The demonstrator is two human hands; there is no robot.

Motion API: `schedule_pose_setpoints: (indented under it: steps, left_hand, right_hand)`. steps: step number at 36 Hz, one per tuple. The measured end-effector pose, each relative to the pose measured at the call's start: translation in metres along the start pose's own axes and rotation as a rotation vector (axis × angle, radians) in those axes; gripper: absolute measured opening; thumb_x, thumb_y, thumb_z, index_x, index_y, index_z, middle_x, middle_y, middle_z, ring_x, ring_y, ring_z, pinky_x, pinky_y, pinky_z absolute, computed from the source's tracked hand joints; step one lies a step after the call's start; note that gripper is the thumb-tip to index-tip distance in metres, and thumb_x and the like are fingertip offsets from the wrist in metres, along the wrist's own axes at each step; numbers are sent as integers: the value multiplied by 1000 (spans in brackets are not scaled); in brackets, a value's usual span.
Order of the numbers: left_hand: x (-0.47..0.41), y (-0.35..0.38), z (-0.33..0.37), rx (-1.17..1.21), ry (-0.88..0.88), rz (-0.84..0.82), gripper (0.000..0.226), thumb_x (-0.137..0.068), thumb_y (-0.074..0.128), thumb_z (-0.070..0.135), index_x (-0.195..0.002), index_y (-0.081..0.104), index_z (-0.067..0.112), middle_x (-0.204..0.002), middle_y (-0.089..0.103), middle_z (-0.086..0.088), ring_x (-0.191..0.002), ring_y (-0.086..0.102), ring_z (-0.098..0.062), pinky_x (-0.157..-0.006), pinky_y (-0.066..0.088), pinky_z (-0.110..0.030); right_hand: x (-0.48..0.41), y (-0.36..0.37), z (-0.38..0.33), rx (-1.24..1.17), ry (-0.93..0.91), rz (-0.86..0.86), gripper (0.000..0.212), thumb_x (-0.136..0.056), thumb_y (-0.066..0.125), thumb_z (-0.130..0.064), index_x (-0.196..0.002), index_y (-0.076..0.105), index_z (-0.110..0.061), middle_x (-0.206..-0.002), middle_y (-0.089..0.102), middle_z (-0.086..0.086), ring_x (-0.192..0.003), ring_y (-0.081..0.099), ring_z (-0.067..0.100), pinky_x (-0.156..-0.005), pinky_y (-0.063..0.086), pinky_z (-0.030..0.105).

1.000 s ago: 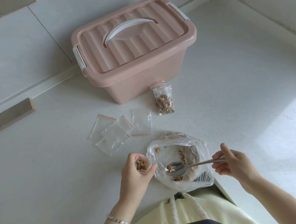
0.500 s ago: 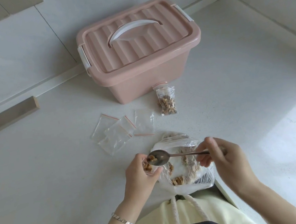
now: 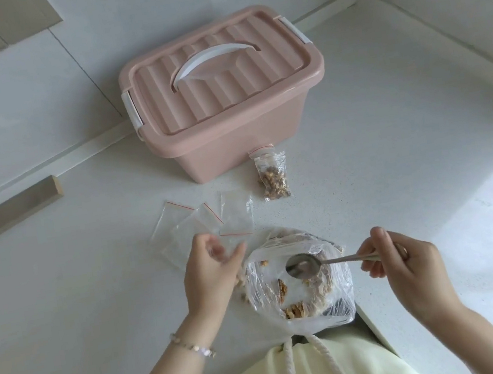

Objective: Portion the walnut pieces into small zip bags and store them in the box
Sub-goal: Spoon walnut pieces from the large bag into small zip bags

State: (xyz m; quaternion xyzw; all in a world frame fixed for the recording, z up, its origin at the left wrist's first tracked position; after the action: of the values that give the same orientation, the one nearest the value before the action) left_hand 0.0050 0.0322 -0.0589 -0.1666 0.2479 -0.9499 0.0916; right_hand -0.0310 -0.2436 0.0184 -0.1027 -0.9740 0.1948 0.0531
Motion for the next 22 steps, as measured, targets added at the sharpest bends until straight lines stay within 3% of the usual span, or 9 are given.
schedule_pose_setpoints:
  steps: [4,8,11,15,18,22]
  left_hand:
    - [-32,18,41,-154,102,-29,40,-74,67,49,-95,44,23,-81,58,1,-56,63,-23,-56,52,-43]
    - [-65,46,77,-365,144,-25,37,-80,64,45,-96,46,17,-87,55,7,-78,55,-15,-61,40,-28]
    - [-89,67,90,-411,116,-36,36,-81,62,45,-93,46,16,-89,58,2,-82,58,-19,-62,38,-28]
    - [-108,95,94,-453,82,-104,36,-82,64,40,-98,50,12,-101,62,-3,-94,60,-24,-67,40,-27]
    - [-112,107,86,-374,40,-158,51,-76,71,38,-110,44,11,-109,60,-1,-90,65,-26,-73,51,-32]
    - [-102,98,94,-328,123,-116,71,-70,77,35,-124,36,14,-124,39,-7,-97,54,-23,-71,46,-29]
  right_hand:
    - [0,-2,9,18,51,-11,59,-71,33,-82,-71,64,-32,-63,67,-3,-48,58,9,-50,47,21]
    - [1,-2,14,19,82,0,47,-88,45,-55,-56,60,-24,-58,65,-2,-47,57,8,-51,47,24]
    - [2,-1,12,45,72,4,49,-77,41,-60,-54,57,-20,-55,62,0,-46,54,12,-50,45,30]
    - [4,-2,13,36,82,18,50,-76,37,-61,-53,54,-20,-54,58,2,-47,50,19,-51,41,35]
    - [2,-2,14,21,82,13,49,-80,40,-61,-56,55,-21,-54,58,0,-46,50,14,-50,40,31]
    - [-3,-6,14,27,68,21,42,-85,44,-58,-62,56,-26,-55,57,1,-47,49,10,-49,38,25]
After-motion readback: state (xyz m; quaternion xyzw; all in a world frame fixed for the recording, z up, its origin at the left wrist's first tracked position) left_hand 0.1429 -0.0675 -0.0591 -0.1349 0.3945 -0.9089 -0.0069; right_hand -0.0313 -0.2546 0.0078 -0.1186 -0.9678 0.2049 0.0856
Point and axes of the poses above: each hand's wrist, its own x-axis away from the middle knuckle, its own y-axis out of the palm, z = x × y, the point moved 6 cm from there along -x, towards the middle knuckle
